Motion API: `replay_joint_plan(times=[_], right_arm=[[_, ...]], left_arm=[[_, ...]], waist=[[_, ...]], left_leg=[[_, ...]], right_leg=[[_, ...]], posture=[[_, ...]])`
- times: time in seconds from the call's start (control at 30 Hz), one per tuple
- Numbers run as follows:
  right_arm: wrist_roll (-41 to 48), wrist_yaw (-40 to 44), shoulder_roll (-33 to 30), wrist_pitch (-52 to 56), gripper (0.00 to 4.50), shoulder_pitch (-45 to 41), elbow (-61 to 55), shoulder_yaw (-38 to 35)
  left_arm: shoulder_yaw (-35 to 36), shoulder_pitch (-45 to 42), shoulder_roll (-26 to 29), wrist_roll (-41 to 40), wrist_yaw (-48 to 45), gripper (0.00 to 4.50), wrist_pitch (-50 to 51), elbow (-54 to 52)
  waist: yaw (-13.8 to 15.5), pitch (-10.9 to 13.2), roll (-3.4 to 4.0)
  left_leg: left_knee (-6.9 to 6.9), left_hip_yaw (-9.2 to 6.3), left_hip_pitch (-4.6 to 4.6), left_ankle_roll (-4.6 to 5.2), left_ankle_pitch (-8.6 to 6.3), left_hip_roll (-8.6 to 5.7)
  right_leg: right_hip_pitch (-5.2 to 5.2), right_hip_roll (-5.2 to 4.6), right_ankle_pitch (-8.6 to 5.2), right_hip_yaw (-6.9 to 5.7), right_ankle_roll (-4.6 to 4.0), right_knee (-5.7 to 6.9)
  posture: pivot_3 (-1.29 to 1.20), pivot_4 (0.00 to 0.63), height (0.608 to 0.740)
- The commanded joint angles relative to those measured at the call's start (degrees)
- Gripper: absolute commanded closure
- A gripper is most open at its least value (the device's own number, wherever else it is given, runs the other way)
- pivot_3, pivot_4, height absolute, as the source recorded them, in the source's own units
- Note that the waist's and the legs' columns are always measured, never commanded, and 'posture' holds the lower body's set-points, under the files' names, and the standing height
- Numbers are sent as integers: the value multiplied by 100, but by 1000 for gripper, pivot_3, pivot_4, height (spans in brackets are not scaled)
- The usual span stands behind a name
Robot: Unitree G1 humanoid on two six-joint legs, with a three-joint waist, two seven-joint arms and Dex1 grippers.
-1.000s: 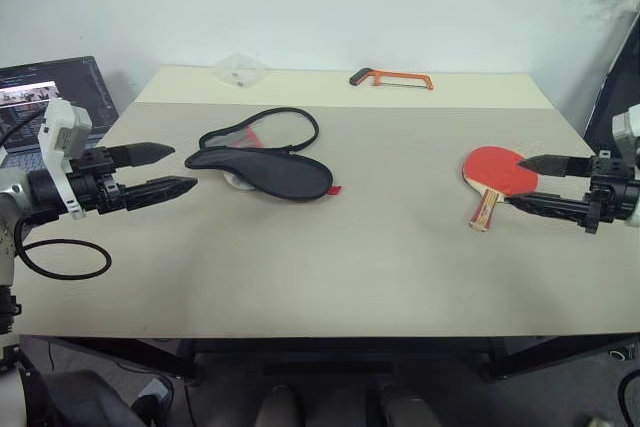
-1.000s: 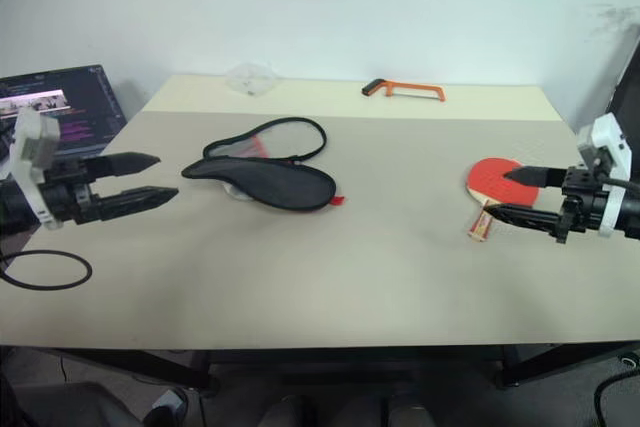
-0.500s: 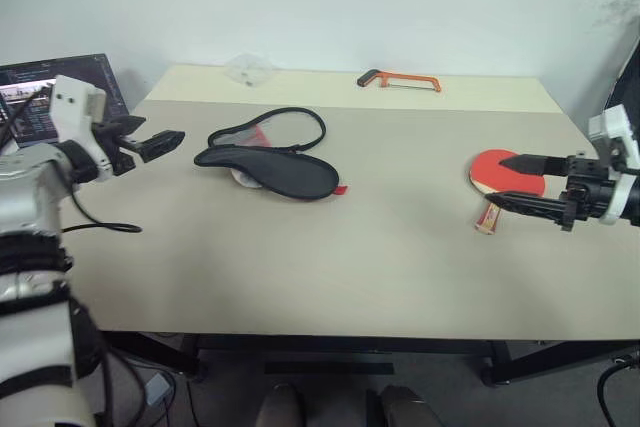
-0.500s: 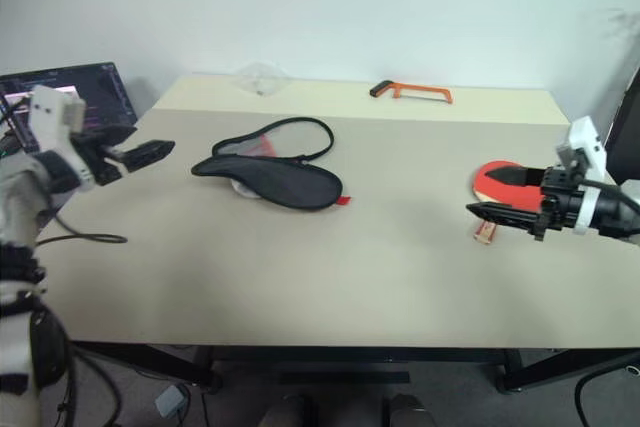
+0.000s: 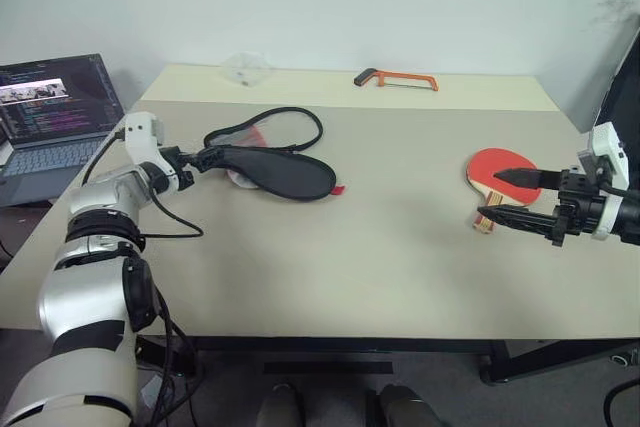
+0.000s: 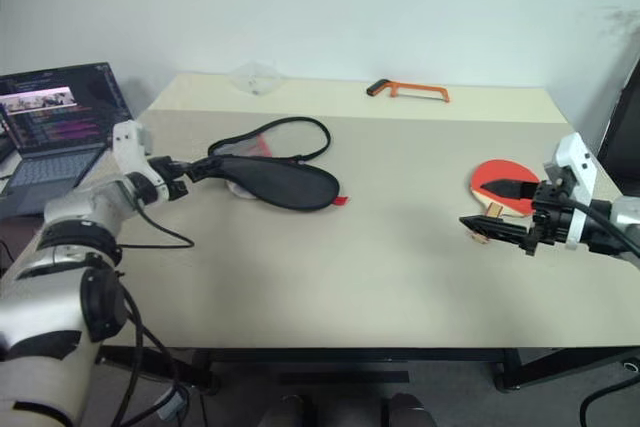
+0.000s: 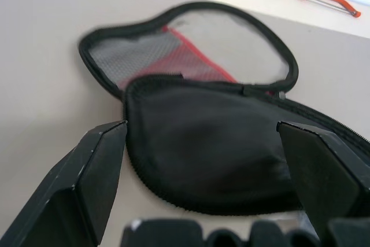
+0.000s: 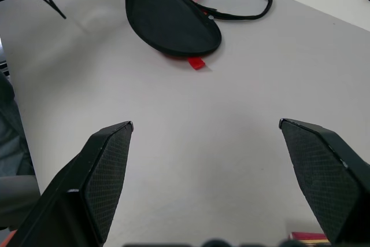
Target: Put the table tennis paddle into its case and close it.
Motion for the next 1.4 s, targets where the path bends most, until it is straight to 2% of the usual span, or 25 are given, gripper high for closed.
replay_joint_plan(times=[0.03, 0.3, 0.63, 1.2, 1.4], right_arm=[[98, -33, -131, -14, 34, -60, -152, -234], [28, -55, -149, -53, 34, -124, -84, -149], [83, -158, -153, -1, 34, 121, -224, -261], [2, -100, -148, -57, 34, -183, -30, -11], [23, -130, -153, -33, 34, -91, -113, -77]], left_arm=[[50, -75, -81, 14, 129, 0, -1, -75], [124, 15, -144, -52, 166, 0, 71, -190], [660, 440, 331, -539, -41, 0, 635, -794], [906, 89, -473, -618, 523, 0, 306, -373], [886, 48, -595, -635, 417, 0, 354, -449]], waist=[[1, 0, 0], [0, 0, 0], [-34, 0, 0], [18, 0, 0], [10, 0, 0]], left_leg=[[1, 0, 0, 0, 0, 0], [0, -2, 0, -1, 0, -1], [-2, -4, 4, -1, 0, 1], [11, -9, 9, -1, 1, -1], [11, -9, 10, -1, 1, -2]], right_leg=[[1, 0, 0, 0, 0, 0], [4, 0, 2, -2, -2, -1], [6, 0, 2, -3, -3, -1], [23, -1, -4, -8, 17, -4], [23, -1, -4, -7, 17, -3]], posture=[[0, 150, 740], [0, 150, 740], [0, 150, 740], [0, 150, 740], [0, 150, 740]])
